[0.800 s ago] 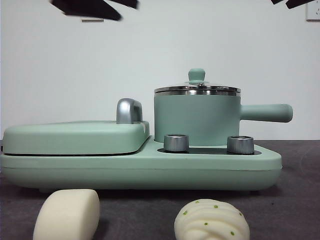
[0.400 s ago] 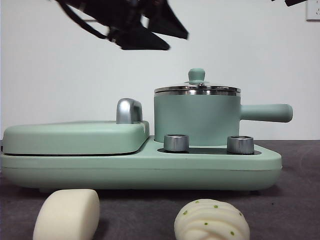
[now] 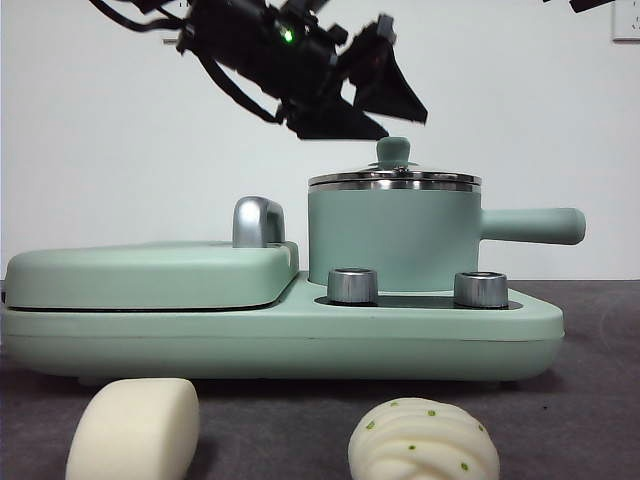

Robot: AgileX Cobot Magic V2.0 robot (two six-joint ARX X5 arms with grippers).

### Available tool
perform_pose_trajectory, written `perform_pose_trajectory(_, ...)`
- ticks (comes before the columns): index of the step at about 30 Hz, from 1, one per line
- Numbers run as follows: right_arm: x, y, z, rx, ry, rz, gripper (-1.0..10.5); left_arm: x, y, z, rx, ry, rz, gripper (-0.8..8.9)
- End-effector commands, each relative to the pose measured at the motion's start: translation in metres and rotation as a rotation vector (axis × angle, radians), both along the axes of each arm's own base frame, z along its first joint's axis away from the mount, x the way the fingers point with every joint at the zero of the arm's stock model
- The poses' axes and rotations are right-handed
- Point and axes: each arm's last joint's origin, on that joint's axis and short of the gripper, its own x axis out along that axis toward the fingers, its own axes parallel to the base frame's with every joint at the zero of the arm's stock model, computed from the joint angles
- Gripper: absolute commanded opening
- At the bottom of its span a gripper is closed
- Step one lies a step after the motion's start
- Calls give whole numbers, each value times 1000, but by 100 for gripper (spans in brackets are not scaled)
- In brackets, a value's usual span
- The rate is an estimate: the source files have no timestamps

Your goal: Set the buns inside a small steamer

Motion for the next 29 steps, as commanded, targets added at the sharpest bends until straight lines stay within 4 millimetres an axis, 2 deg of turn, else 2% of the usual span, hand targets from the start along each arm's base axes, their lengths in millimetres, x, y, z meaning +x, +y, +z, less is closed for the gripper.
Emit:
perform_pose_trajectory(1,0,1,7,20,-13,0,245,5,-8,-4,9,-22,-7,309)
perform_pose_trajectory(9,0,1,6,20,-12,0,245,7,-8,-7,23,-16,15,297)
perform_pose_trajectory(13,0,1,6,20,-12,0,245,7,-8,-8,29,-9,14,206)
perform_pose_trajectory(17,0,1,6,20,-12,0,245,6,-8,-11,50,9,12,185)
perform_pose_trajectory(22,0,1,6,19,-9,0,245,5,-7,-13,64,28,12,13)
perform_pose_trajectory(29,-1,1,4,14,11,0,245,5,-7,-12,57,19,11,11)
